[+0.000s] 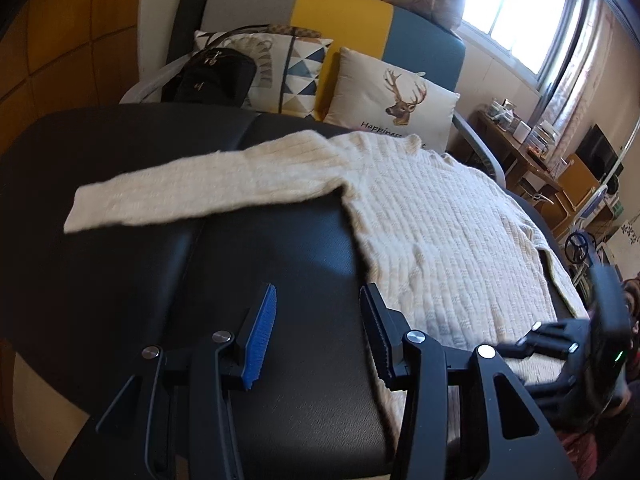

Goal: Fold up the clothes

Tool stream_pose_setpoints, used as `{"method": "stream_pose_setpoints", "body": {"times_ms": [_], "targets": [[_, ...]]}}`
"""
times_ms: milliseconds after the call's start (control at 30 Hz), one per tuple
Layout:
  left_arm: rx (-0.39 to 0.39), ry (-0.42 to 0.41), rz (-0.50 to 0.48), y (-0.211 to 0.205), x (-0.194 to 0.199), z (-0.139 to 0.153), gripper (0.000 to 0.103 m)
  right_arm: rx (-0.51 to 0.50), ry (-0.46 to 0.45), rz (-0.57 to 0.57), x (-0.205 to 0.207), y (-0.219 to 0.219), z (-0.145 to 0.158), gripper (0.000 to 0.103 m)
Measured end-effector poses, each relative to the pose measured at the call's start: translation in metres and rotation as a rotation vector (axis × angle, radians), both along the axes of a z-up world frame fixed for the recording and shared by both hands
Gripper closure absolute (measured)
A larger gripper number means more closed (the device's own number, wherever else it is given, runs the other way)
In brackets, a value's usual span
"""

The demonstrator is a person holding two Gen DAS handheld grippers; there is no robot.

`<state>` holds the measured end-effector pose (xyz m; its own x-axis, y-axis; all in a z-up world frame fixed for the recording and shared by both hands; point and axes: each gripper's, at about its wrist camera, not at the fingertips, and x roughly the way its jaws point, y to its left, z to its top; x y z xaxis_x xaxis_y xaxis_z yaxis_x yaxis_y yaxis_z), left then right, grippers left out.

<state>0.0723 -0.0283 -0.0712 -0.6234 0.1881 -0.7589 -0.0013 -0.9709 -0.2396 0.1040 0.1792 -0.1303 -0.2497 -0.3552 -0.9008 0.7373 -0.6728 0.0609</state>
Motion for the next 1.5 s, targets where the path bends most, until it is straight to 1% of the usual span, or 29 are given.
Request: {"method": "stream_pose_setpoints", "body": {"times_ms": [67,100,133,167,200,333,367,433,467,500,567,667,767,800,833,867,933,967,1000,1033,1100,1133,1200,1233,1267,1300,1333,1433,1500], "targets": [[0.024,0.000,0.020,-0.008,0.006,-0.002,0.056,0.115,0.048,0.007,0.006,-0.016,-0.028,0.077],[0.036,-0.002,0.026,-0.010,0.007,-0.003,0.055,0.122,0.116,0.025,0.013,-0.021,-0.029,0.077],[0.053,-0.007,0.032,-0.013,0.008,-0.004,0.054,0.137,0.148,0.040,0.018,-0.026,-0.030,0.084],[0.069,-0.010,0.038,-0.016,0.008,-0.004,0.054,0.140,0.143,0.040,0.020,-0.029,-0.031,0.088],[0.080,-0.008,0.042,-0.017,0.009,-0.005,0.054,0.119,0.116,0.036,0.022,-0.032,-0.029,0.096],[0.093,0.015,0.061,-0.024,0.011,0.001,0.054,0.045,0.010,0.023,0.028,-0.043,-0.022,0.098],[0.096,0.023,0.062,-0.026,0.011,0.003,0.054,0.049,-0.010,0.035,0.031,-0.042,-0.023,0.097],[0.085,0.028,0.064,-0.026,0.011,0.007,0.054,0.036,-0.122,0.050,0.026,-0.033,-0.022,0.093],[0.076,0.031,0.065,-0.027,0.011,0.008,0.054,0.033,-0.157,0.062,0.022,-0.028,-0.016,0.088],[0.065,0.035,0.067,-0.027,0.011,0.010,0.054,0.032,-0.167,0.065,0.017,-0.023,-0.009,0.084],[0.050,0.044,0.080,-0.030,0.010,0.012,0.054,0.043,-0.059,0.024,0.005,-0.013,0.013,0.082],[0.052,0.047,0.102,-0.036,0.009,0.013,0.054,-0.004,0.007,-0.014,-0.027,-0.010,0.035,0.080],[0.061,0.046,0.115,-0.043,0.008,0.013,0.054,-0.009,0.067,-0.063,-0.069,-0.023,0.036,0.078],[0.051,0.044,0.119,-0.045,0.007,0.014,0.054,-0.017,0.060,-0.071,-0.085,-0.028,0.031,0.077],[0.044,0.044,0.124,-0.046,0.006,0.015,0.054,0.003,0.051,-0.078,-0.098,-0.034,0.024,0.077],[0.041,0.048,0.128,-0.048,0.006,0.016,0.054,0.033,0.042,-0.089,-0.111,-0.041,0.017,0.077],[0.039,0.052,0.137,-0.051,0.006,0.016,0.054,0.130,0.011,-0.112,-0.130,-0.054,-0.006,0.077],[0.038,0.052,0.141,-0.052,0.006,0.016,0.054,0.116,0.015,-0.110,-0.131,-0.055,-0.010,0.078],[0.035,0.051,0.146,-0.054,0.005,0.015,0.054,0.100,0.016,-0.111,-0.132,-0.057,-0.013,0.089],[0.033,0.050,0.150,-0.055,0.002,0.013,0.054,0.074,0.011,-0.119,-0.133,-0.058,-0.009,0.096],[0.032,0.035,0.156,-0.055,-0.006,0.010,0.054,0.000,-0.012,-0.122,-0.133,-0.065,-0.006,0.098],[0.032,0.026,0.158,-0.055,-0.010,0.009,0.054,0.004,-0.032,-0.096,-0.130,-0.071,-0.010,0.098],[0.039,0.029,0.155,-0.054,-0.013,0.013,0.054,0.043,0.030,-0.066,-0.119,-0.077,-0.003,0.097],[0.041,0.040,0.151,-0.054,-0.013,0.015,0.054,0.002,0.033,-0.081,-0.116,-0.068,0.007,0.093],[0.042,0.055,0.146,-0.052,-0.012,0.018,0.054,-0.063,0.026,-0.116,-0.112,-0.052,0.019,0.089],[0.043,0.069,0.142,-0.051,-0.011,0.021,0.054,-0.129,0.020,-0.152,-0.107,-0.035,0.031,0.081],[0.035,0.076,0.135,-0.049,-0.011,0.023,0.054,-0.180,0.021,-0.184,-0.101,-0.018,0.041,0.081],[0.024,0.077,0.105,-0.039,-0.013,0.024,0.054,-0.203,0.091,-0.263,-0.071,0.038,0.059,0.080],[0.021,0.085,0.075,-0.028,-0.014,0.026,0.054,-0.138,0.125,-0.321,-0.058,0.067,0.055,0.079]]}}
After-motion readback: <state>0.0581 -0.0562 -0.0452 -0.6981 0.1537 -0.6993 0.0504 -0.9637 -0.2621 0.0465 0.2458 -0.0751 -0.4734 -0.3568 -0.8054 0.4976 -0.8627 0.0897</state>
